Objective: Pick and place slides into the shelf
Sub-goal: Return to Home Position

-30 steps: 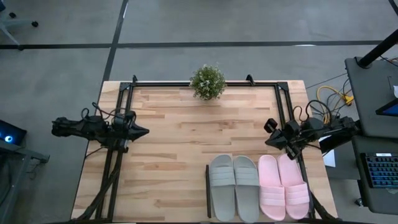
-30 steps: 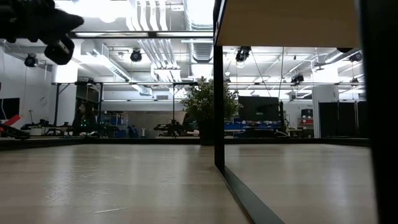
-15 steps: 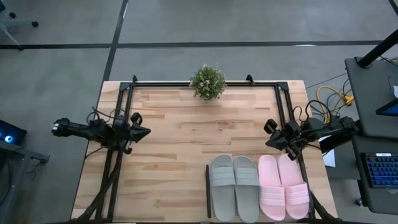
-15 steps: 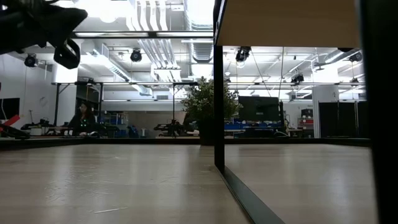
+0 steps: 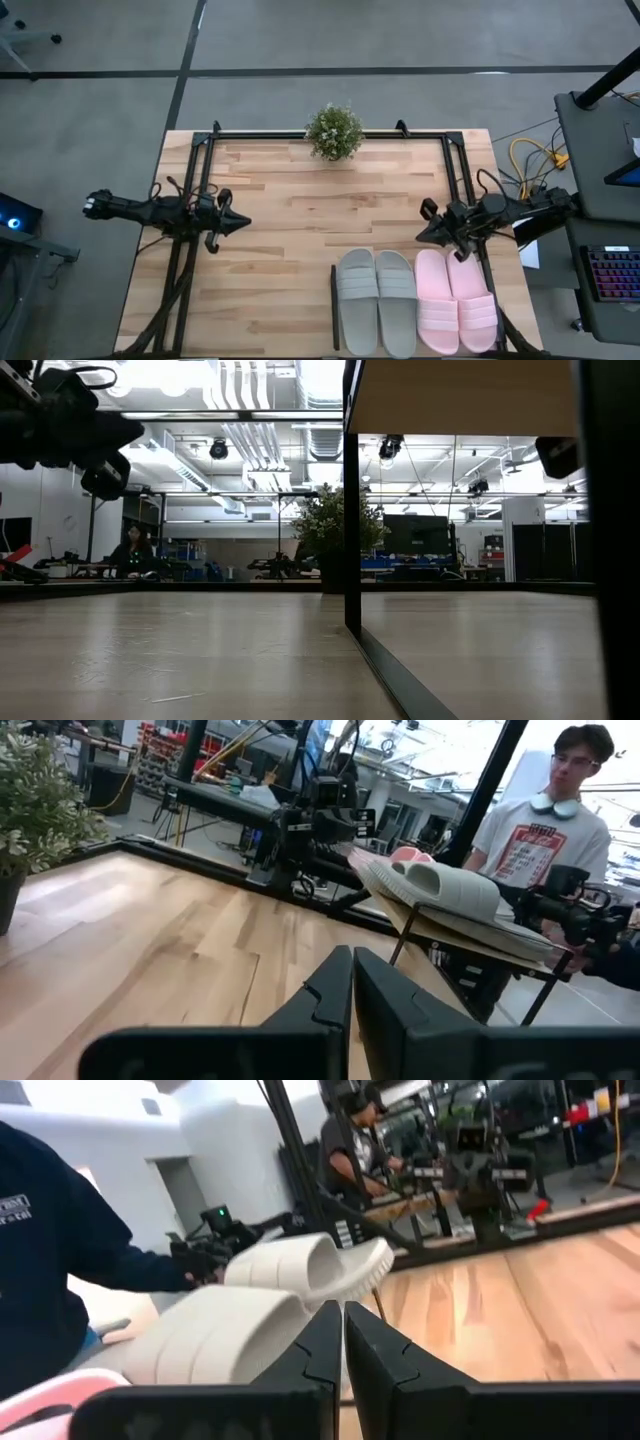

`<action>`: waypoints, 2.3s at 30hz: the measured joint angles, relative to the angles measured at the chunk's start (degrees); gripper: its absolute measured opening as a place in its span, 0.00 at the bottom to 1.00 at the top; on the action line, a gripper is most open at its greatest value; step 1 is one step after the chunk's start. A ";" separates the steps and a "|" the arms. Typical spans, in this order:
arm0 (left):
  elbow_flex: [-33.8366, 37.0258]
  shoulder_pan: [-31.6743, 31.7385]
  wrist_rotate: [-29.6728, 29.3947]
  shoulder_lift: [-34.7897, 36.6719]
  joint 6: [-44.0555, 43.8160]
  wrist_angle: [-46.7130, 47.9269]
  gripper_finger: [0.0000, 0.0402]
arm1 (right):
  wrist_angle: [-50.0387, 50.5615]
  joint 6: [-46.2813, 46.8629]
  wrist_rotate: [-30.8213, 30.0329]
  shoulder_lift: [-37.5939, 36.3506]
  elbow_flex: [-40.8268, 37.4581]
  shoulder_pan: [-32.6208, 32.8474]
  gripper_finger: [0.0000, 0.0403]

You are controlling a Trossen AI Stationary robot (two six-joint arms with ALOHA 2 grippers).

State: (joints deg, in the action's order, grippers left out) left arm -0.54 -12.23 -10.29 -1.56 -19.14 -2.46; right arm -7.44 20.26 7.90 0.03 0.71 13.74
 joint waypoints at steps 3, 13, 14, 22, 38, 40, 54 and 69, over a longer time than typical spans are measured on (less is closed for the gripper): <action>-0.11 0.00 0.44 -0.01 0.64 0.59 0.00 | 1.75 0.71 0.00 0.00 0.00 -0.01 0.02; -5.31 -0.02 0.99 -2.00 1.34 16.33 0.00 | 5.79 4.13 0.50 0.00 -0.02 -0.01 0.02; -6.25 -0.02 0.99 -2.03 1.32 18.18 0.00 | 5.80 4.44 0.70 0.00 -0.02 0.01 0.02; -9.10 -0.02 0.99 -1.75 1.49 22.86 0.00 | 6.02 8.40 1.25 0.95 -0.02 -0.01 0.02; -4.44 -0.02 -2.47 -0.46 7.67 10.28 0.00 | 5.96 8.60 1.05 4.24 -0.02 -0.03 0.02; -4.37 0.00 -3.56 -0.35 7.59 10.64 0.00 | 5.87 9.13 1.05 4.35 -0.02 -0.03 0.02; -2.95 -0.02 -3.47 -3.13 7.74 8.61 0.00 | 5.92 9.31 1.07 4.63 -0.02 -0.03 0.02; -2.93 -0.02 -3.45 -4.01 7.77 8.74 0.00 | 5.90 9.33 1.07 4.63 -0.02 -0.03 0.02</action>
State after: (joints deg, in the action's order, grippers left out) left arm -3.46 -12.25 -13.74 -5.57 -11.38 6.28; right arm -1.54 29.58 8.97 4.67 0.69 13.72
